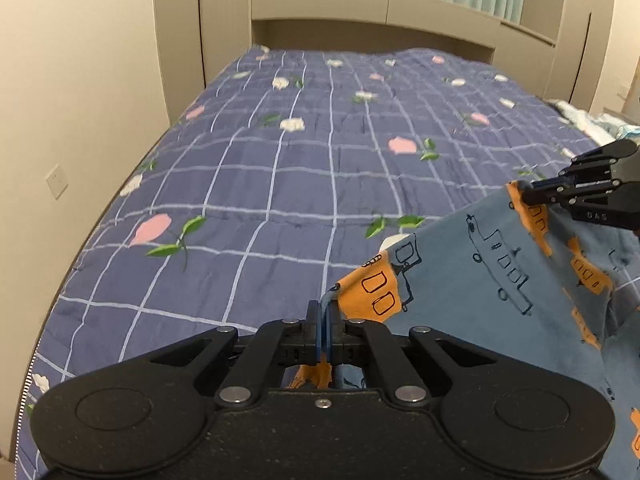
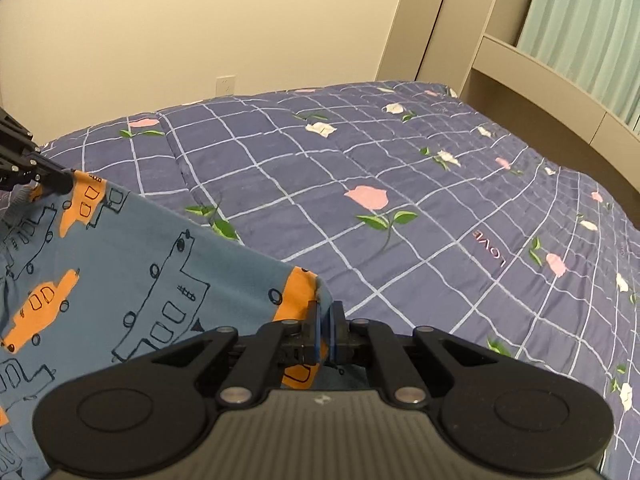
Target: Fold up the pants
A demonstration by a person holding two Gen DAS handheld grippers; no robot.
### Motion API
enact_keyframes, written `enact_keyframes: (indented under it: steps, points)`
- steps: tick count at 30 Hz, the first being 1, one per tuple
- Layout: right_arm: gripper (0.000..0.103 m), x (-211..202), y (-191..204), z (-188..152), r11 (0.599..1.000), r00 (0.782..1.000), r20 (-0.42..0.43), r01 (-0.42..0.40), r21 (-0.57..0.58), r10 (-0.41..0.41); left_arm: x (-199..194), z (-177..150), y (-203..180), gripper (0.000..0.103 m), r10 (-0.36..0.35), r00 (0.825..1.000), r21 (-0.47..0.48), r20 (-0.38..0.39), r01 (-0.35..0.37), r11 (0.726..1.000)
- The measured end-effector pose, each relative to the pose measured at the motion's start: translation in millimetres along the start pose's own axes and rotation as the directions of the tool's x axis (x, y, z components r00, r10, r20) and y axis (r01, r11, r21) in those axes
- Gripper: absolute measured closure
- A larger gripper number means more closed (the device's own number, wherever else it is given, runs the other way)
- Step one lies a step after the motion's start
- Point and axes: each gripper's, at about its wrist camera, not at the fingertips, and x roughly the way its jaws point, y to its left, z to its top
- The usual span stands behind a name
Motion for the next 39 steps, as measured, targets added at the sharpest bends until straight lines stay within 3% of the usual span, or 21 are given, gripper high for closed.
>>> enact_keyframes:
  steps: [8, 16, 24, 31, 39]
  points:
    - [0.099, -66.7, 8.6, -18.9, 0.998, 0.991, 0.126, 0.044, 0.034, -0.048, -56.2, -11.6, -23.2, 0.102, -0.037, 0.991, 0.085, 0.131, 0.026, 0.996]
    - [0.099, -151.8, 33.7, -56.8, 0.995, 0.973, 0.210, 0.082, 0.059, -0.093, -119.1, -43.2, -55.3, 0.102, -0.091, 0.976, 0.177, 0.200, 0.056, 0.983]
    - [0.099, -215.1, 80.1, -110.6, 0.993, 0.970, 0.214, 0.109, 0.035, -0.114, -150.3, -104.7, -91.3, 0.102, -0.114, 0.978, 0.316, 0.173, 0.054, 0.947]
    - [0.099, -224.0, 116.3, -154.5, 0.991, 0.973, 0.193, 0.120, 0.060, -0.129, -146.5, -162.2, -108.8, 0.102, -0.107, 0.986, 0.414, 0.124, 0.047, 0.909]
    - [0.099, -236.9, 131.8, -183.5, 0.987, 0.971, 0.193, 0.122, 0.105, -0.141, -153.6, -184.7, -108.8, 0.102, -0.122, 0.987, 0.444, 0.107, 0.062, 0.894]
